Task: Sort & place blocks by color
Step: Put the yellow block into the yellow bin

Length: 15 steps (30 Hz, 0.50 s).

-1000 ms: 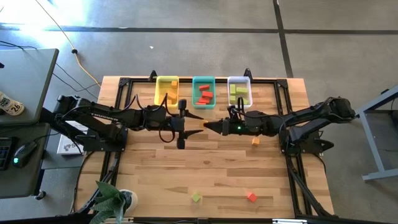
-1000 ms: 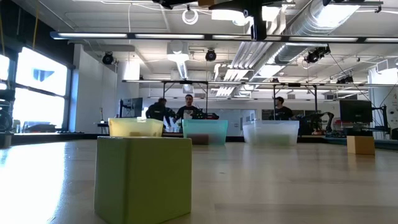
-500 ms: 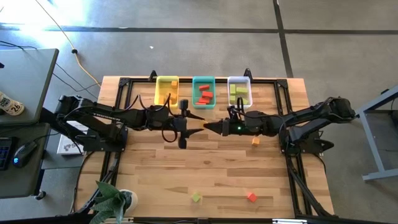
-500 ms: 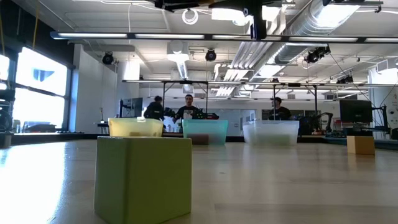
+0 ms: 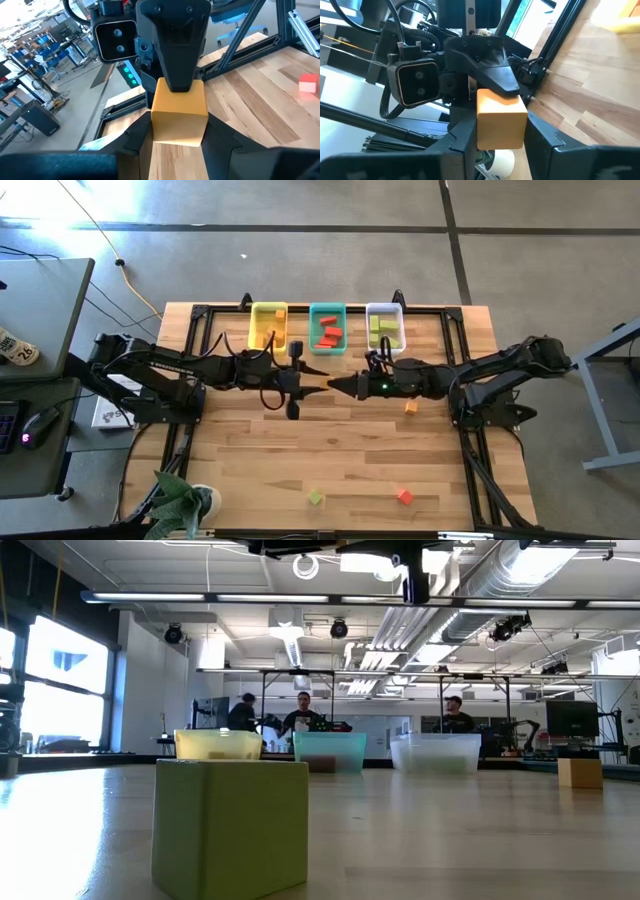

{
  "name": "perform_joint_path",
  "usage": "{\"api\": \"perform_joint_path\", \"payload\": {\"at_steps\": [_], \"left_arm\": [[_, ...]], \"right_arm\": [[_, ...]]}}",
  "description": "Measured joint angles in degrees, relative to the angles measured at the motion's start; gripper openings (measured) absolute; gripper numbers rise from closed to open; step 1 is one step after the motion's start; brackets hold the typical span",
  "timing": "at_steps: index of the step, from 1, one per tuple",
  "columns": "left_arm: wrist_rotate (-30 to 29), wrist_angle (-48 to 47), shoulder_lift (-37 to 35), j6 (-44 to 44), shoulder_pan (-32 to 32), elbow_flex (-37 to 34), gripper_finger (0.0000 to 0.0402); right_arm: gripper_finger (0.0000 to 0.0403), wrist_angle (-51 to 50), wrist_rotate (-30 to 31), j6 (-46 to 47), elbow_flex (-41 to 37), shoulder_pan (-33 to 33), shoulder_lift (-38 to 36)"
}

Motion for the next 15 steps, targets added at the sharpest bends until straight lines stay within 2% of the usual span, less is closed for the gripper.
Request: {"api": "perform_joint_path", "payload": {"at_steps": [8,11,15], "left_arm": [[-2.03,-5.08,0.02,0.02,0.59,0.00,0.0104],[-5.05,-9.08,0.02,0.02,1.40,0.00,0.0104],[-12.91,-15.34,0.04,0.00,3.34,0.00,0.0107]], "right_arm": [[0.0232,-2.54,2.13,-3.07,0.00,-0.55,0.11],[0.0257,-4.09,2.07,-4.50,0.00,-1.69,0.09],[0.0265,-6.51,2.11,-7.63,0.00,-4.05,0.02]]}}
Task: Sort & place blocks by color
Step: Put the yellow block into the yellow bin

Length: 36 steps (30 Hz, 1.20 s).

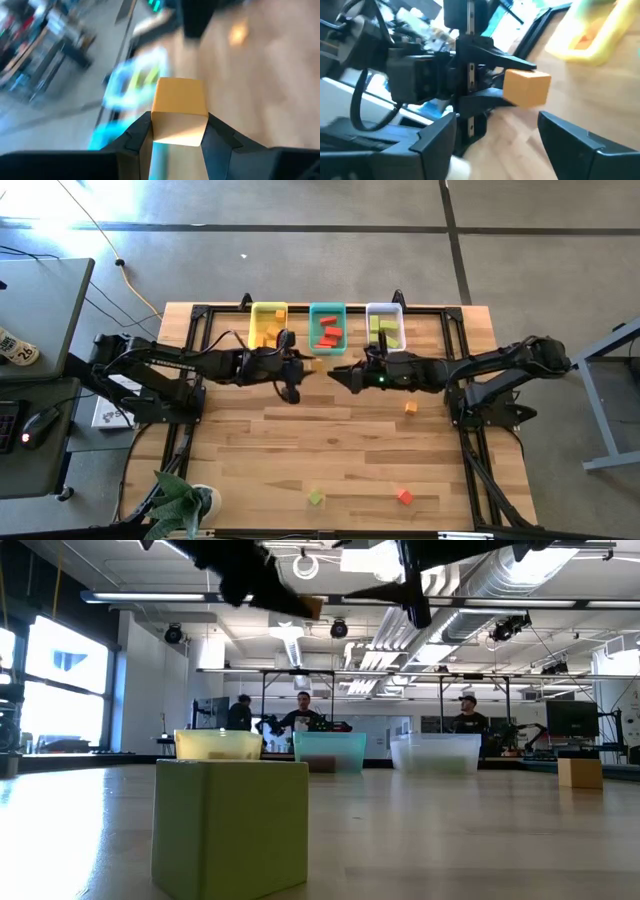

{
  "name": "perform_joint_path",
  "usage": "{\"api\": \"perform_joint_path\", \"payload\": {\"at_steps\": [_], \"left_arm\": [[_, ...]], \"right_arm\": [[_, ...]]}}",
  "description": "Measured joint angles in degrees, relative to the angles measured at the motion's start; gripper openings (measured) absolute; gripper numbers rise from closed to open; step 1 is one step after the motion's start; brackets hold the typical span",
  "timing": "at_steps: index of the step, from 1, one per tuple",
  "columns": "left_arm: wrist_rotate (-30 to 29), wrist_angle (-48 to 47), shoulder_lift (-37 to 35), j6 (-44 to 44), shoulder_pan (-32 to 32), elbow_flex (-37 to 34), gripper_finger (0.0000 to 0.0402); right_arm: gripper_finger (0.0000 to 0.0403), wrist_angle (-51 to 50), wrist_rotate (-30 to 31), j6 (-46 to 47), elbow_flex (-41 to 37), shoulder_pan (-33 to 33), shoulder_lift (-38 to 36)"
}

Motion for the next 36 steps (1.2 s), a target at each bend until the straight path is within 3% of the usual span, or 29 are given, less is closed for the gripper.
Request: {"api": "perform_joint_path", "payload": {"at_steps": [4,8,14,22,30,36], "left_arm": [[-7.04,-8.12,0.00,-1.45,3.18,-0.02,0.0104],[-9.50,-15.60,0.00,-5.54,8.04,-0.04,0.0106],[-8.47,-21.54,0.49,-8.21,16.72,-0.05,0.0108],[-6.90,-22.23,3.00,-8.24,25.01,-0.07,0.0113],[-6.78,-24.09,5.58,-8.66,28.68,-0.09,0.0119],[-6.83,-24.73,7.08,-8.65,29.12,-0.09,0.0147]], "right_arm": [[0.0266,-2.26,-0.53,-2.64,0.00,-2.82,0.00],[0.0267,-5.50,-2.90,-3.45,0.00,-5.80,0.00],[0.0268,-11.76,-5.97,-3.54,0.00,-9.17,0.00],[0.0268,-18.50,-8.72,-5.81,0.00,-12.06,0.00],[0.0268,-20.17,-12.72,-9.38,0.00,-13.35,0.00],[0.0268,-21.19,-16.01,-10.88,0.00,-13.37,0.00]]}}
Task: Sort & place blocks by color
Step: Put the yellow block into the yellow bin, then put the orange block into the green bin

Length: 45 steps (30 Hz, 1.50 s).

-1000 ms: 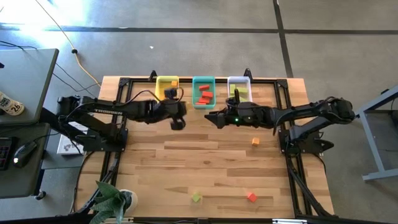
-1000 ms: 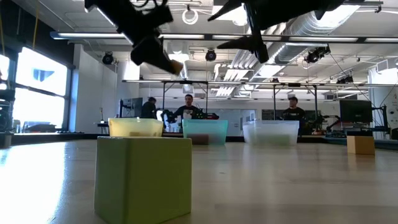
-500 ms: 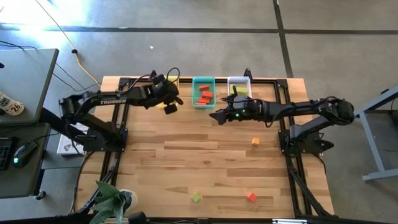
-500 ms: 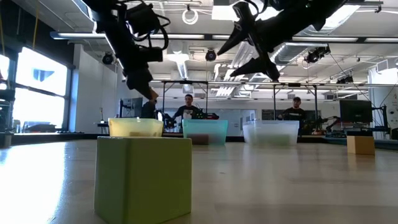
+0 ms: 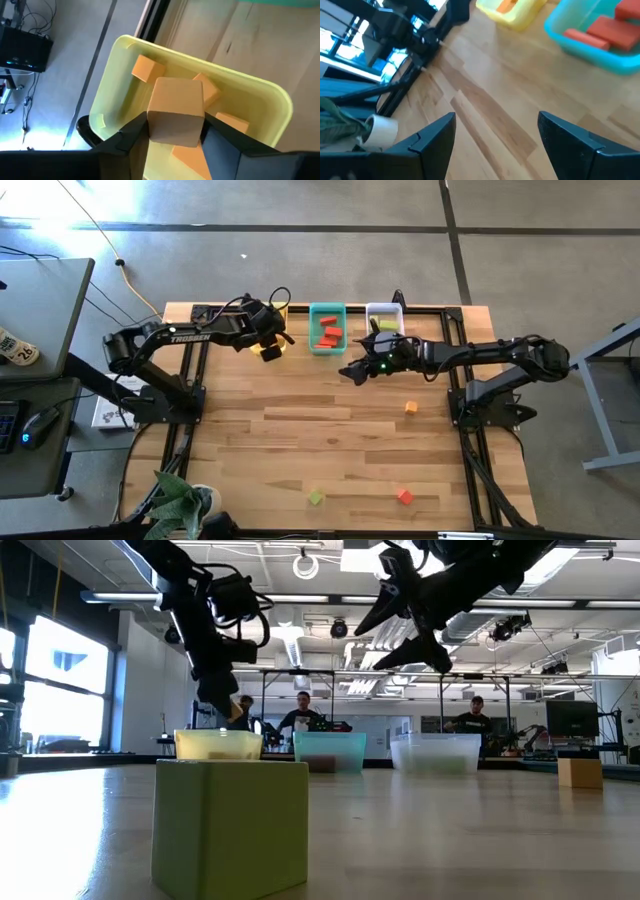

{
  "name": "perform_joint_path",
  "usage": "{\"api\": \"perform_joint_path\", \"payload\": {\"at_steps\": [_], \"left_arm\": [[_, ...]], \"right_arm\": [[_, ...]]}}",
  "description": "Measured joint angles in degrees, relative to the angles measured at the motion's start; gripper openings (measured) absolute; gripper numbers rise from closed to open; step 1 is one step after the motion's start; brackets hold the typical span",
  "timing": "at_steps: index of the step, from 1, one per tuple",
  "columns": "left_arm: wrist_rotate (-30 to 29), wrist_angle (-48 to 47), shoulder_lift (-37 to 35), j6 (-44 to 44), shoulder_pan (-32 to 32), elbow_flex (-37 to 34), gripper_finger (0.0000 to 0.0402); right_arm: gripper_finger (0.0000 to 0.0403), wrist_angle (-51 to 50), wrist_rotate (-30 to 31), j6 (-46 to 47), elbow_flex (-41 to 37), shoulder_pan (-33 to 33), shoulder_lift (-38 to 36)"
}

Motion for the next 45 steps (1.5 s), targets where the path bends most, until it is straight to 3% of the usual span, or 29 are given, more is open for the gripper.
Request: {"api": "perform_joint_path", "payload": {"at_steps": [13,27,35,45], "left_arm": [[-0.01,-0.02,0.14,-6.91,-0.42,0.00,0.0217],[0.70,-6.24,0.14,-12.11,-5.62,3.95,0.0214],[10.58,-6.42,0.14,-18.93,-10.30,7.57,0.0214],[24.60,-6.41,0.14,-29.94,-17.51,8.39,0.0214]], "right_arm": [[0.0268,-10.42,-11.33,8.23,0.00,3.68,0.00],[0.0268,-16.92,-9.57,24.27,0.00,22.90,0.00],[0.0268,-17.14,-3.58,38.04,0.00,35.51,0.00],[0.0268,-20.84,-3.95,54.41,0.00,47.21,0.00]]}}
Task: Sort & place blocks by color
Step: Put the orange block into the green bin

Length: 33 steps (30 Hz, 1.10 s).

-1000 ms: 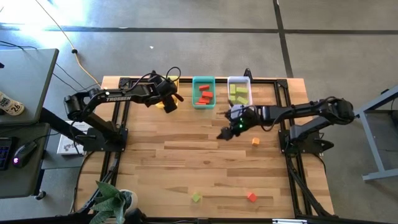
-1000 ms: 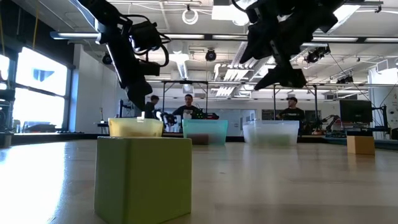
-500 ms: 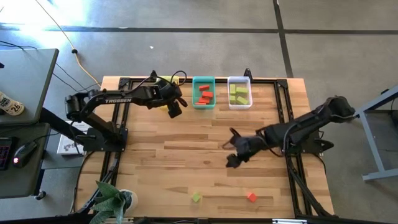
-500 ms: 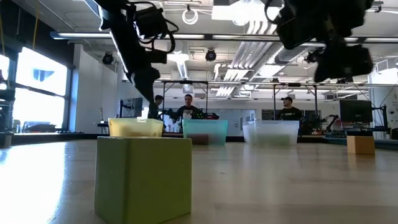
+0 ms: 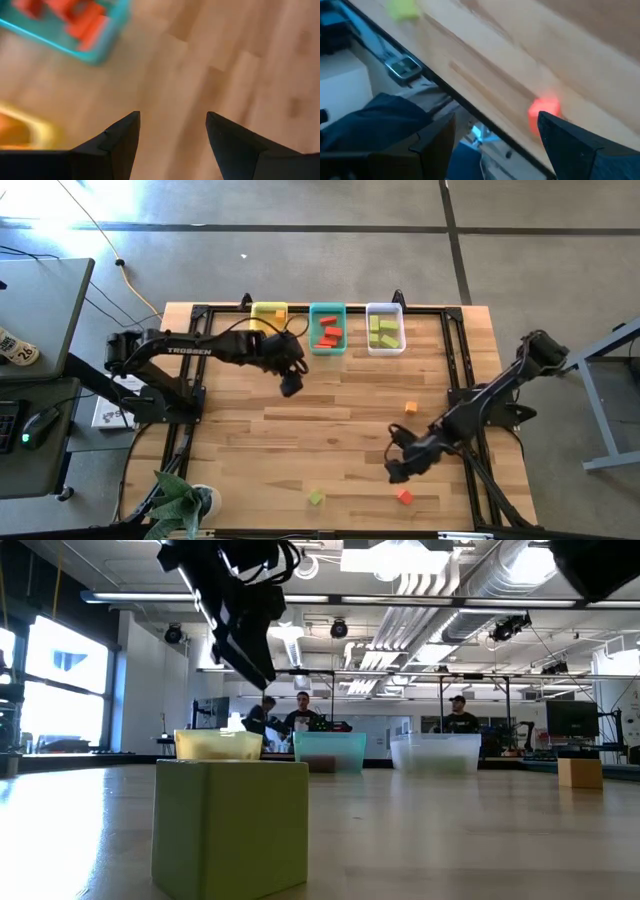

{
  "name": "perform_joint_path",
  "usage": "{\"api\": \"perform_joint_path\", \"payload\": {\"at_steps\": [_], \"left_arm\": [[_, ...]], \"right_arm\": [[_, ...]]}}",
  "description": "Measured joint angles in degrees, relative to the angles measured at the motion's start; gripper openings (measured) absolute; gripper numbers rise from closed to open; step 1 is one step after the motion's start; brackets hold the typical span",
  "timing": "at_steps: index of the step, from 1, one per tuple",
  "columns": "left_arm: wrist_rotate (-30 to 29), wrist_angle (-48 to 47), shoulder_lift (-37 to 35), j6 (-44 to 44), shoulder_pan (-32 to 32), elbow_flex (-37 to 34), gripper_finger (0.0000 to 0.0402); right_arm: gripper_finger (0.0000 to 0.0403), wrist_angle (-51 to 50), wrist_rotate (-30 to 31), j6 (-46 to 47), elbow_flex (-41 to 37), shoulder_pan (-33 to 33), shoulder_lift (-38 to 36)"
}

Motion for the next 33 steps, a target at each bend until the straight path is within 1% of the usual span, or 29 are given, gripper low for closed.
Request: {"api": "perform_joint_path", "payload": {"at_steps": [4,9,11,16,19,23,27,30,33], "left_arm": [[3.41,0.00,0.00,-4.66,-3.44,0.00,0.0214],[3.97,0.02,0.00,-9.65,-6.95,0.00,0.0214],[3.93,0.02,-0.01,-12.78,-7.98,0.00,0.0214],[3.93,0.04,-0.01,-18.57,-9.87,0.00,0.0214],[3.84,0.04,-0.02,-22.38,-10.55,0.00,0.0214],[3.71,0.06,-0.02,-25.49,-11.29,0.00,0.0214],[2.38,0.06,-0.02,-27.35,-11.88,0.00,0.0214],[0.78,0.06,-0.02,-29.15,-12.25,0.00,0.0214],[0.49,0.06,-0.02,-30.56,-12.39,0.00,0.0214]], "right_arm": [[0.0268,-1.89,-0.28,4.46,0.00,3.48,0.00],[0.0268,-5.82,-0.09,5.29,0.00,6.03,0.00],[0.0268,-6.51,0.76,4.49,0.00,6.71,0.01],[0.0268,-6.99,6.29,1.11,0.00,8.48,0.11],[0.0268,-7.66,7.41,-1.18,0.00,9.44,1.29],[0.0268,-7.21,7.45,-4.19,0.00,10.52,4.89],[0.0268,-2.83,7.34,-7.30,0.00,11.52,8.70],[0.0268,0.04,7.34,-7.74,0.00,12.27,10.62],[0.0268,1.01,7.30,-7.62,0.00,13.07,11.99]]}}
